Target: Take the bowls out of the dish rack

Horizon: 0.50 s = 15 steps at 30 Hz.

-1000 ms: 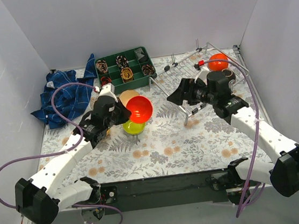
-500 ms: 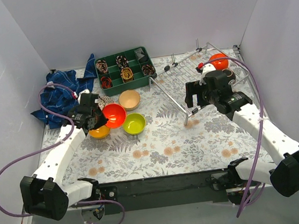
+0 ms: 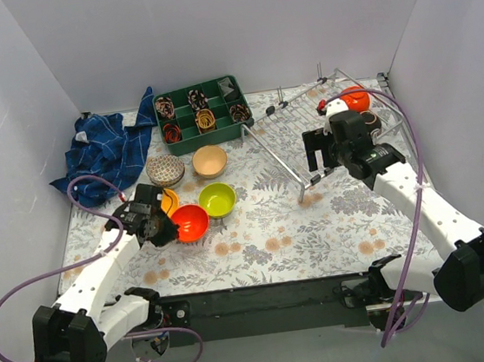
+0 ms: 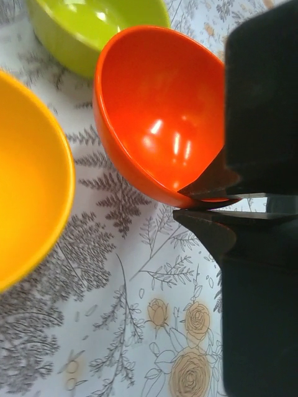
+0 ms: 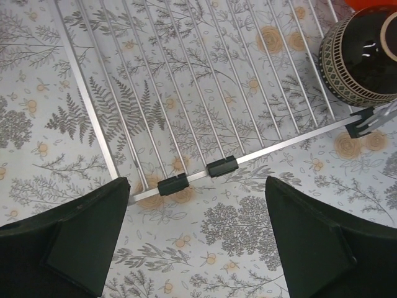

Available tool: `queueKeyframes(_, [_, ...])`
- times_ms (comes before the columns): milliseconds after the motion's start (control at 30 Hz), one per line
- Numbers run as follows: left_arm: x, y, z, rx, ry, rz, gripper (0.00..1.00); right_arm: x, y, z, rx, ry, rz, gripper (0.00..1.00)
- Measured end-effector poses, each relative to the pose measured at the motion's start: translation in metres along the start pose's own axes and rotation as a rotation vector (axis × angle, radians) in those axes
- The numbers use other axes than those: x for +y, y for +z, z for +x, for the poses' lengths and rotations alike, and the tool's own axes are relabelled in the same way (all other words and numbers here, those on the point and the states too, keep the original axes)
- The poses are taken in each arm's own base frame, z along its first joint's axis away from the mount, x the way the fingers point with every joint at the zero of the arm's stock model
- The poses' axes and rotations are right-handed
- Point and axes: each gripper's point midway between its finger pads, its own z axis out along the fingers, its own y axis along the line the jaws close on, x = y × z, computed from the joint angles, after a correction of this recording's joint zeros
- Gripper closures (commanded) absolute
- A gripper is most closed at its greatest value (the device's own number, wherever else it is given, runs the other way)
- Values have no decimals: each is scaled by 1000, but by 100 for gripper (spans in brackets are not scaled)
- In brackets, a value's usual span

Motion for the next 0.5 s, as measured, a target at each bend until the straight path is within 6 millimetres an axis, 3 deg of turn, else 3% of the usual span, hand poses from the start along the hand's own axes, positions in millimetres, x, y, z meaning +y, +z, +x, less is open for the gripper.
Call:
queueKeyframes(233, [20,24,28,52,-86,-37,100,-25,9,-15,0,-37,105,1])
queueKeyframes(333, [16,27,26,36,-107,-14,87,-40,14,-18,9,-31,148,1])
queueKeyframes(500, [9,24,23,19,-135,27,53,-69,24,-21,32,-19,223,1])
